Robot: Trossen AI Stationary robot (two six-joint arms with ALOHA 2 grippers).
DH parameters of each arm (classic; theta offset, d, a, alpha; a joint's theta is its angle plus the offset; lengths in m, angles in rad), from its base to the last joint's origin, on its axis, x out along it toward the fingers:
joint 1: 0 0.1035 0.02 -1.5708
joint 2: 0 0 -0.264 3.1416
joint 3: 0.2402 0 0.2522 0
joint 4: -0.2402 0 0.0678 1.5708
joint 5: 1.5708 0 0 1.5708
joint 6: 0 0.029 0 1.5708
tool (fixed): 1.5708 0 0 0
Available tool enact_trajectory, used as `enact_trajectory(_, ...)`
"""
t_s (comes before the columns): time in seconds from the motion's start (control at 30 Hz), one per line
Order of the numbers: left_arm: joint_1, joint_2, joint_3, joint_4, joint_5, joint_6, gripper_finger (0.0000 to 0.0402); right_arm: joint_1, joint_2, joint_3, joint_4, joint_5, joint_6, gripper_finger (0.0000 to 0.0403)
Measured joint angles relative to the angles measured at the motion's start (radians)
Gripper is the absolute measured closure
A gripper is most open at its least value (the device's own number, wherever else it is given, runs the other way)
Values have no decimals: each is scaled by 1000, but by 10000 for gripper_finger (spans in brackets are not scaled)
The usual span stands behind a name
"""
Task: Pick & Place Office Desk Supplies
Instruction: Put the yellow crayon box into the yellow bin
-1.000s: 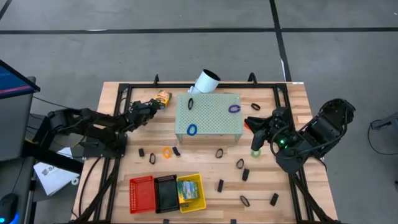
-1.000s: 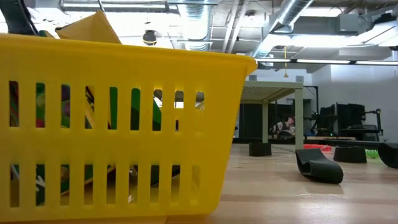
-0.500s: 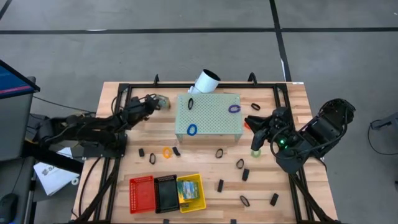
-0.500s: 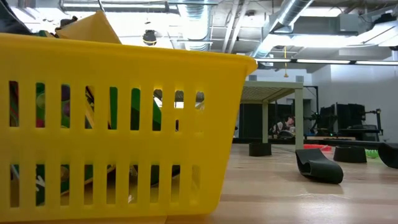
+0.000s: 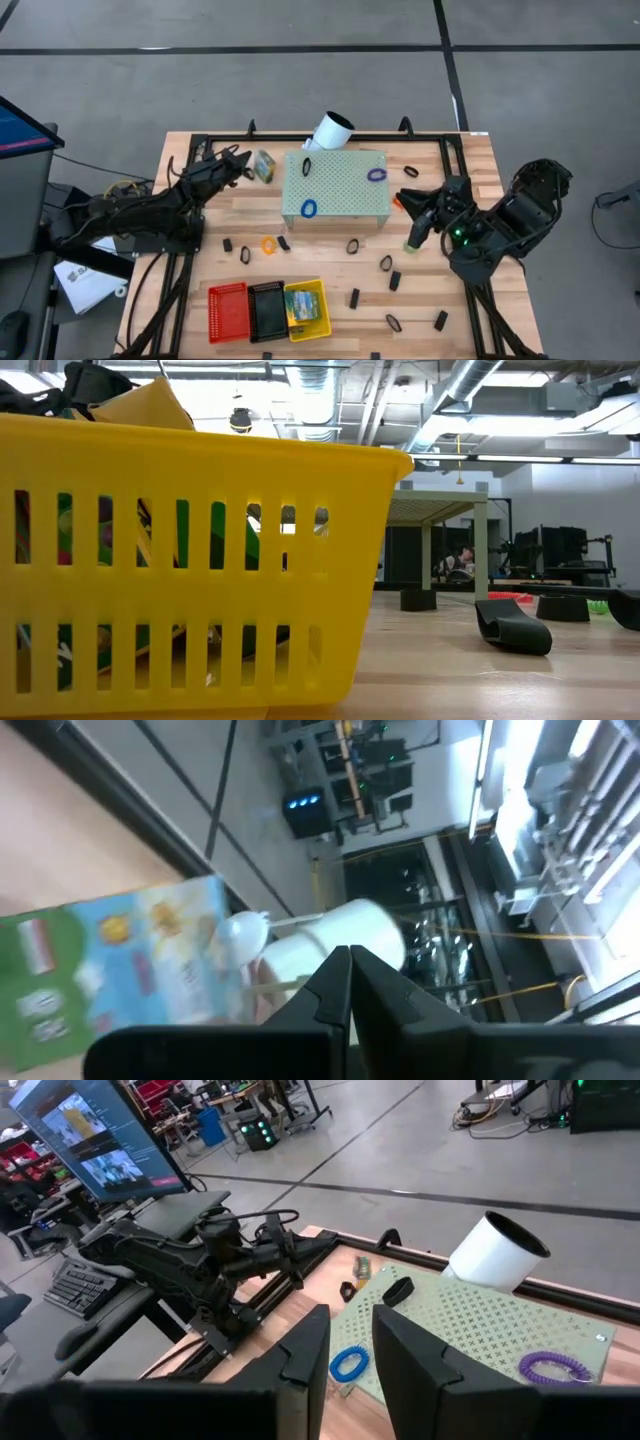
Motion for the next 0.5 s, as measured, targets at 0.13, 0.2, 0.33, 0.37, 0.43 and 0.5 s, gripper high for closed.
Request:
enact_trajectory(0.13, 0, -9, 0, -48, 86, 53, 401, 2, 0, 0, -4, 3, 0, 326)
enact_trajectory(0.2, 0, -10, 0, -42, 123, 107, 401, 2, 0, 0, -4, 3, 0, 326)
enact_trajectory(0.33, 0, -10, 0, -39, 138, 151, 401, 2, 7, 0, -4, 3, 3, 326)
enact_trajectory(0.37, 0, -10, 0, -31, 138, 159, 401, 2, 8, -1, -4, 2, 3, 326)
enact_trajectory(0.43, 0, -10, 0, -16, 139, 195, 401, 6, 9, -1, -4, 0, 6, 326)
enact_trajectory(0.5, 0, -10, 1, -14, 152, 255, 401, 8, 7, -1, -4, 2, 11, 326)
